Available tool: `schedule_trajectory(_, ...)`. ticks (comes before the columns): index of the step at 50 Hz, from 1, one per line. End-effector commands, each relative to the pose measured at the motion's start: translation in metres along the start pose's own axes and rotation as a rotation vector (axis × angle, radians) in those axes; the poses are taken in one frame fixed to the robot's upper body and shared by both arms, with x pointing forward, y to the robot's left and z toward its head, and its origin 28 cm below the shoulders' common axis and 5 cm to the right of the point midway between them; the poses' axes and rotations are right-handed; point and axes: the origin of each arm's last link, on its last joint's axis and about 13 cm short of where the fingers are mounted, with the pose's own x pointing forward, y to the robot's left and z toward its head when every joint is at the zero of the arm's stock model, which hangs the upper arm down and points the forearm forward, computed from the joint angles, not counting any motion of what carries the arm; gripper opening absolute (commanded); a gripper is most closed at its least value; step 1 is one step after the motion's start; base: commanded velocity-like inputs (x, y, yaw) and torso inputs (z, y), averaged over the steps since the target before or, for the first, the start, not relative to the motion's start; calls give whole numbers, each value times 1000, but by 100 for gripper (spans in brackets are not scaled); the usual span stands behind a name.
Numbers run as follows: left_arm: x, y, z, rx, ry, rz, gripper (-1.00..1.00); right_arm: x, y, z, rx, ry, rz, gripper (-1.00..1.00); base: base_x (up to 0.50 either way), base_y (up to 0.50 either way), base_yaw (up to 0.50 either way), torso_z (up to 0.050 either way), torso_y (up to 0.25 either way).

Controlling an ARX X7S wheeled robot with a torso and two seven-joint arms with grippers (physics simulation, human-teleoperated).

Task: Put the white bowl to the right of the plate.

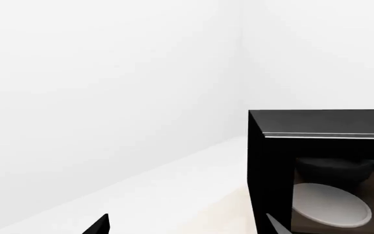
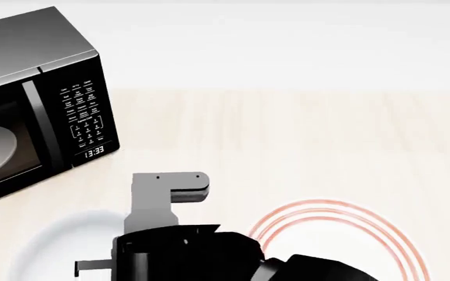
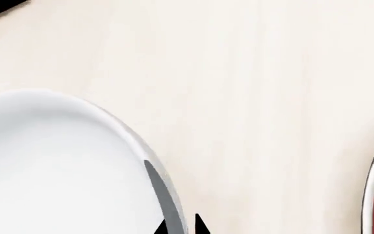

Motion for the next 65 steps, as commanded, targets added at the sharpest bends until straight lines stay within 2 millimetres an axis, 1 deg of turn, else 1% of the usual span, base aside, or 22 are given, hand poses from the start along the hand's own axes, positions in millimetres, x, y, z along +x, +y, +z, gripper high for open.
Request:
schedule_trajectory(1, 1, -1, 0, 1, 3, 1, 100, -58, -1, 15, 11, -75, 60, -100, 0, 0, 0, 0, 0)
schedule_trajectory(5, 1, -1, 0, 1, 2, -1, 100, -84, -5, 14, -21, -130, 81, -100, 0, 0, 0, 0, 0)
schedule_trajectory(7, 1, -1, -1, 2, 3, -1, 100, -94, -7, 13, -28, -144, 91, -100, 0, 0, 0, 0, 0)
schedule_trajectory(9, 1, -1, -1, 3, 4, 0, 100, -100, -10, 15, -27, -155, 94, -100, 0, 0, 0, 0, 0)
schedule_trajectory(13, 1, -1, -1, 2, 4, 0, 100, -112, -18, 21, -5, -171, 121, -100, 0, 0, 0, 0, 0)
schedule_trajectory(19, 1, -1, -1, 0, 6, 5, 100, -138, -39, 39, 48, -223, 129, -100, 0, 0, 0, 0, 0)
schedule_trajectory(24, 1, -2, -2, 5, 6, 5, 100, -150, -55, 49, 91, -259, 118, -100, 0, 0, 0, 0, 0)
schedule_trajectory(36, 1, -3, -2, 9, 6, 7, 100, -157, -81, 63, 148, -307, 56, -100, 0, 0, 0, 0, 0)
schedule_trajectory(44, 1, -4, -1, 12, 7, 5, 100, -166, -106, 74, 220, -343, 17, -100, 0, 0, 0, 0, 0)
schedule_trajectory(50, 1, -7, -2, 18, 7, 1, 100, -163, -129, 81, 279, -357, -47, -100, 0, 0, 0, 0, 2)
schedule_trajectory(54, 2, -7, -2, 19, 10, -1, 100, -159, -143, 83, 310, -361, -94, -100, 0, 0, 0, 0, 0)
schedule_trajectory(60, 1, -9, -3, 23, 11, -10, 100, -151, -170, 84, 384, -356, -161, -100, 0, 0, 0, 0, 0)
schedule_trajectory(65, 2, -14, -4, 35, 14, -19, 100, -149, -188, 85, 431, -355, -193, -100, 0, 0, 0, 0, 0)
